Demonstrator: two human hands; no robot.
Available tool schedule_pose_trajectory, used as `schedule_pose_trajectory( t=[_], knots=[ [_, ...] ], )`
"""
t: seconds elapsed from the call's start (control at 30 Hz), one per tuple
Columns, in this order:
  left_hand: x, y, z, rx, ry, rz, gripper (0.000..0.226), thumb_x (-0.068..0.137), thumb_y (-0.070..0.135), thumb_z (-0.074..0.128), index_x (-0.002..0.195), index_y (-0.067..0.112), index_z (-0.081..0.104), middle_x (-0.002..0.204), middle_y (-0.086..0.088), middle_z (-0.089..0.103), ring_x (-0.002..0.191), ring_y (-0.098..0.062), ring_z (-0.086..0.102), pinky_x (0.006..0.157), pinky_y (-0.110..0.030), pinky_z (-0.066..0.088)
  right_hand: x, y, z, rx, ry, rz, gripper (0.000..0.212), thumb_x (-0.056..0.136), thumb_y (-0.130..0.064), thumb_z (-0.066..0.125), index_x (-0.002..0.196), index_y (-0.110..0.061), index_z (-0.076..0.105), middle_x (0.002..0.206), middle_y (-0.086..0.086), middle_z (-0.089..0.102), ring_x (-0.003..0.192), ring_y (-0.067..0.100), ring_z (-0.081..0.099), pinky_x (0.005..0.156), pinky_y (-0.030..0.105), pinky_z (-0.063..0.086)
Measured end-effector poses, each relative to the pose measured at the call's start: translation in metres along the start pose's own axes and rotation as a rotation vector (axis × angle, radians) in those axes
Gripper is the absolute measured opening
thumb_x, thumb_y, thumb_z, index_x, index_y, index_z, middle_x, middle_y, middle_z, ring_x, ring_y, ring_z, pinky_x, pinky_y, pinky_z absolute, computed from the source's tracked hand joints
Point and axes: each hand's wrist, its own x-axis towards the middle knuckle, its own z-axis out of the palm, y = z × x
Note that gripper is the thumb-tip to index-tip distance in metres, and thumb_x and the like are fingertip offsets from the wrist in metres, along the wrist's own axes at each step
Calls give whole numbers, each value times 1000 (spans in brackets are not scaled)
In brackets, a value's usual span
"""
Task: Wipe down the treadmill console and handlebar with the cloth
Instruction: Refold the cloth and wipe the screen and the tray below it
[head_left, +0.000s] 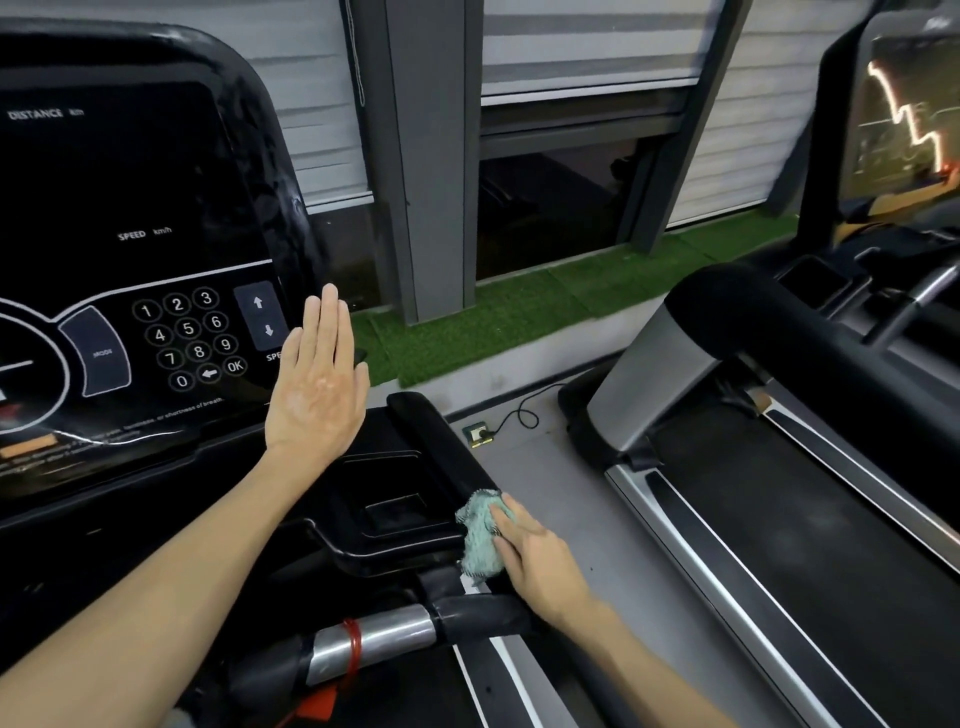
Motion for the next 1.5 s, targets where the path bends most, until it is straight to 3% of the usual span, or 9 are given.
schedule_pose_trajectory(
  t=[0.1, 0.4, 0.63, 1.0, 1.07, 1.13, 1.23, 1.37, 1.5],
  knots=[
    [0, 1, -1, -8, 6, -9, 70, 102, 29, 33, 153, -6, 0, 162, -21, -10, 151, -34, 0, 120, -47, 19, -33, 19, 5, 42, 39, 15, 62, 96, -59, 17, 145, -27, 40, 156, -10, 23, 141, 11, 33, 105, 29, 43],
    [0, 2, -2, 26, -13, -21, 71, 102, 30, 33, 153, -6, -2, 162, -21, -10, 152, -33, 1, 121, -44, 17, 6, -15, -9, -110, -88, 37, 48, 105, -32, 27, 151, -18, 24, 161, 6, 8, 146, 22, 20, 115, 29, 20],
    [-1, -1, -1, 27, -6, -11, 73, 101, 29, 35, 153, -6, -2, 162, -20, -10, 151, -33, 3, 120, -44, 19, -10, -7, -12, -112, -101, 40, 41, 102, -25, 33, 143, -23, 37, 160, 2, 18, 133, 27, 43, 100, 39, 45],
    [0, 4, -5, 3, -34, -26, 74, 98, 26, 41, 153, -7, 3, 163, -21, -6, 151, -33, 5, 120, -43, 21, 21, -26, -12, -67, -71, 35, 38, 103, -22, 35, 140, -17, 43, 158, 5, 23, 136, 29, 39, 103, 40, 42],
    [0, 4, -10, -50, -40, -29, 73, 96, 25, 44, 153, -7, 10, 163, -21, 0, 151, -33, 9, 119, -43, 23, 38, -35, -16, 31, -76, 4, 33, 102, -19, 38, 132, -14, 51, 152, 6, 38, 132, 27, 45, 100, 38, 44],
    [1, 3, -18, -116, -51, -9, 67, 95, 22, 45, 151, -7, 21, 162, -21, 11, 150, -33, 17, 119, -43, 27, 51, -46, -26, 208, -16, -16, 23, 99, -11, 43, 113, -12, 61, 113, -1, 67, 102, 6, 64, 84, 31, 49],
    [1, 1, -31, -416, -75, 63, 52, 97, 11, 50, 146, -2, 40, 157, -15, 32, 146, -28, 29, 120, -39, 26, 67, -71, -55, 673, 62, 71, 24, 98, -4, 45, 96, -12, 67, 72, -13, 64, 64, -6, 57, 66, 18, 44],
    [-3, 5, -58, -834, -186, -14, 35, 98, 15, 53, 133, 15, 60, 135, 3, 61, 128, -11, 53, 112, -25, 37, 83, -100, -99, 1216, -48, 151, 23, 102, -15, 45, 112, -10, 65, 110, 11, 71, 100, 22, 66, 86, 34, 50],
    [3, 8, -81, -1125, -273, -223, 34, 87, 35, 72, 120, 28, 67, 113, 13, 68, 97, 1, 65, 94, -23, 51, 80, -131, -145, 1333, -101, 8, 27, 102, -15, 42, 120, -9, 62, 113, 9, 70, 104, 22, 67, 84, 33, 51]
  ],
)
